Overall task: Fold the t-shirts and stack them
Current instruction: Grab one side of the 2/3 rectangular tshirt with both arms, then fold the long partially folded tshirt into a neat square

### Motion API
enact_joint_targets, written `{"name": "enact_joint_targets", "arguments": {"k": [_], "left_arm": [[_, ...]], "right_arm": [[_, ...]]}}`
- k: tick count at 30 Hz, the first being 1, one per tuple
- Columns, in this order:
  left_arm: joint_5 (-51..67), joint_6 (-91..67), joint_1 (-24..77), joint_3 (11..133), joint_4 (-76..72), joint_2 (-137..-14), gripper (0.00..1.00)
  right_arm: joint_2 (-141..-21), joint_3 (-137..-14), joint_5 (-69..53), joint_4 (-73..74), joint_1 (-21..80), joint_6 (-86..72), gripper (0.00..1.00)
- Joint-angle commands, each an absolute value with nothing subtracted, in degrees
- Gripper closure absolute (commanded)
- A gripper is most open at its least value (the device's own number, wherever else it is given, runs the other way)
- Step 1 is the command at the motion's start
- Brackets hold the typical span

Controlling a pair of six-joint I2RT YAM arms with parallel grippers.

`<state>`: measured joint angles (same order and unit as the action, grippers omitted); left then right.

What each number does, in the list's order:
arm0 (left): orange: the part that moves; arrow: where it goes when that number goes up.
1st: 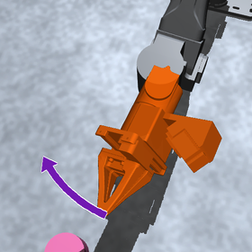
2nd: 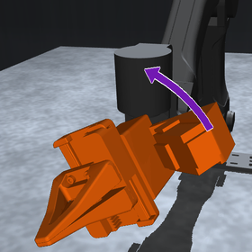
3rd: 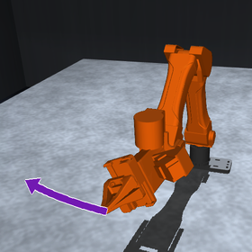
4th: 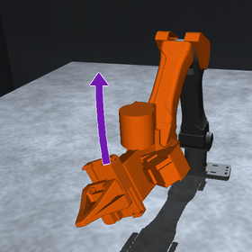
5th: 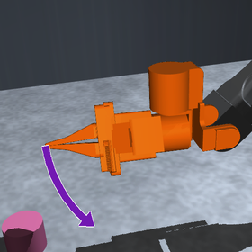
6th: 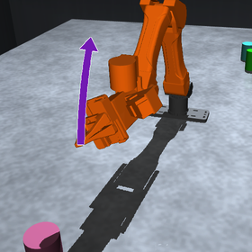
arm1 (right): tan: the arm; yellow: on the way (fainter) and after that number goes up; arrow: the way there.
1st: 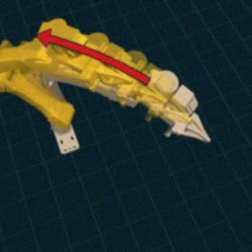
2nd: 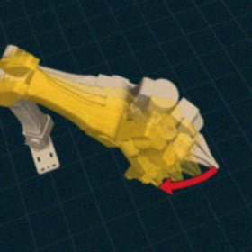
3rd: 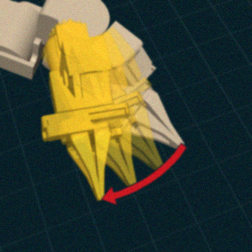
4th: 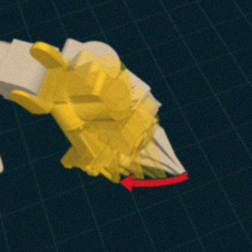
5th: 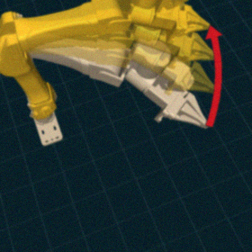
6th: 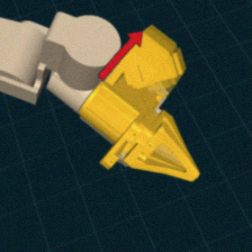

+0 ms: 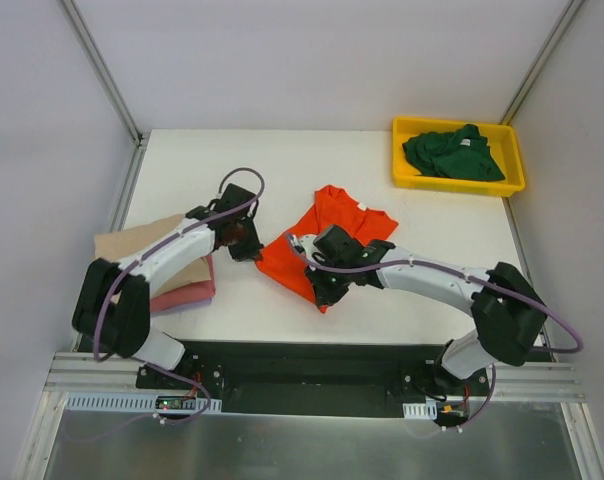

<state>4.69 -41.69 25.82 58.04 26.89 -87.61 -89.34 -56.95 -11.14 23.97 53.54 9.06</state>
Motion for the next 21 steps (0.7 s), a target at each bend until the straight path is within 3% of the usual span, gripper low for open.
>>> {"name": "enact_joint_targets", "arguments": {"k": [1, 6, 10, 21], "left_arm": [[-3.94, -44.29, 25.58, 54.15, 33.74, -75.26, 1.0], [-7.73, -45.97, 25.58, 52.38, 37.44, -61.9, 1.0], [-7.39, -45.27, 25.58, 54.13, 38.14, -55.99, 1.0], [-5.19, -43.77, 27.68, 65.12, 36.04, -70.03, 1.0]], "right_arm": [[-83.06, -58.8, -32.22, 23.65, 53.7, 2.65, 1.0], [-79.72, -58.8, -48.66, 13.99, 54.05, -4.21, 1.0], [-77.7, -58.19, -52.82, 8.54, 54.14, -9.22, 1.0], [-73.4, -51.6, -44.74, 8.88, 47.03, -12.83, 1.0]]}}
